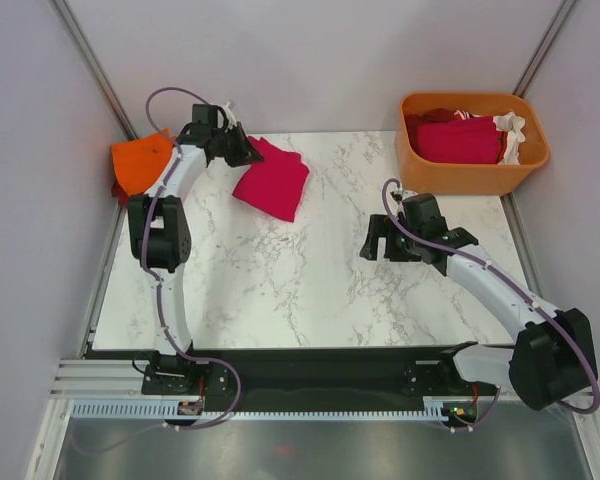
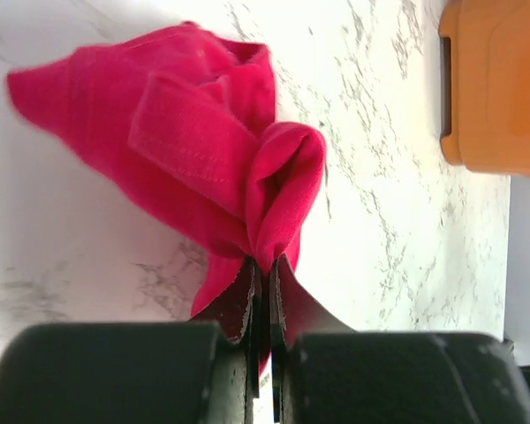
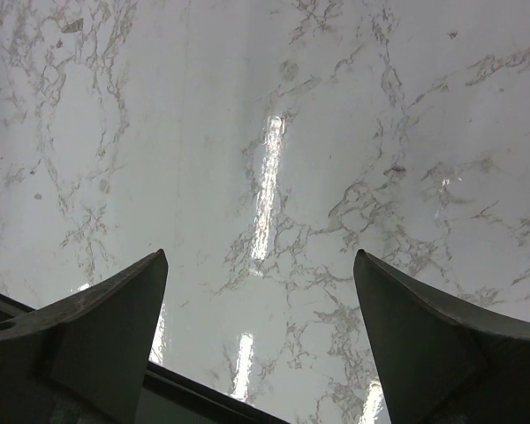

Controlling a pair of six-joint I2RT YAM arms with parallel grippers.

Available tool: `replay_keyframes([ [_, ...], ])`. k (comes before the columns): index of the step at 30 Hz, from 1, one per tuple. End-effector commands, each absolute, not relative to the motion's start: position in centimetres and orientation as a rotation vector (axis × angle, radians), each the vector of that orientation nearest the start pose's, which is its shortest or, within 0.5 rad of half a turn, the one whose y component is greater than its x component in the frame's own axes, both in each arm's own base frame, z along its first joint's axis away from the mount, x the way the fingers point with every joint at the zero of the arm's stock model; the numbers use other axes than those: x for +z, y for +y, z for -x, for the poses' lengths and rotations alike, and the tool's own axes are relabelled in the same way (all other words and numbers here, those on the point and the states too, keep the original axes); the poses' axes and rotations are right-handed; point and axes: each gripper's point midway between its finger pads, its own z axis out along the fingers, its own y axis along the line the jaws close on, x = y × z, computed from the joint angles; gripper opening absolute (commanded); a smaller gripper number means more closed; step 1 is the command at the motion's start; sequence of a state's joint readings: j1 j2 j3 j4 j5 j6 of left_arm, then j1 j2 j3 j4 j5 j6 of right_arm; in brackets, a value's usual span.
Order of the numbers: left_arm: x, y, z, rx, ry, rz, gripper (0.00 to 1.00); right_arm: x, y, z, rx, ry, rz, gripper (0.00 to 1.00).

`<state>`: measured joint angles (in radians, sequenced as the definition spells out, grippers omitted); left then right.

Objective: Fold and stack the t-shirts
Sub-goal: Neatly place the folded tshirt to the corner

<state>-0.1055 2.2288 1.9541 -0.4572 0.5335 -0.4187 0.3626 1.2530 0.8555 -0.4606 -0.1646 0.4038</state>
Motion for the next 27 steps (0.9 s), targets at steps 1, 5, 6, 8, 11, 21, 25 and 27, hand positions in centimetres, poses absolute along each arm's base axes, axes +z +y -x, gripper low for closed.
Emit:
replay_keyframes([
  [1,14.9,-13.3,-55.7,-0.825,2.357,0.062,0.02,14.3,15.8,-28.2,0.581,2.415,0.067,0.95],
  [5,16.9,-10.8,-57.0,-0.764,2.339,0.062,0.02,14.5,15.9,-27.4,0.607,2.404,0.085,0.95],
  [6,17.0,-10.0,-57.5,-0.752,2.332,0.070,0.02,14.5,16.0,-27.3,0.613,2.406,0.090,0.95],
  [8,18.9,-9.9,-58.2,-0.747,2.291,0.048,0.02,14.4,15.9,-27.1,0.611,2.405,0.094,0.95],
  [11,20.9,-6.2,-59.6,-0.723,2.227,0.106,0.02,14.1,15.8,-26.8,0.614,2.411,0.099,0.95],
  [21,25.2,-0.1,-61.5,-0.776,2.072,0.230,0.02,13.4,15.9,-26.7,0.616,2.424,0.115,0.95],
  [25,27.5,1.4,-61.5,-0.836,1.996,0.259,0.02,13.2,15.9,-26.7,0.613,2.425,0.118,0.95],
  [27,28.9,2.6,-61.5,-0.839,1.951,0.262,0.02,13.2,15.9,-26.7,0.616,2.425,0.117,0.95],
])
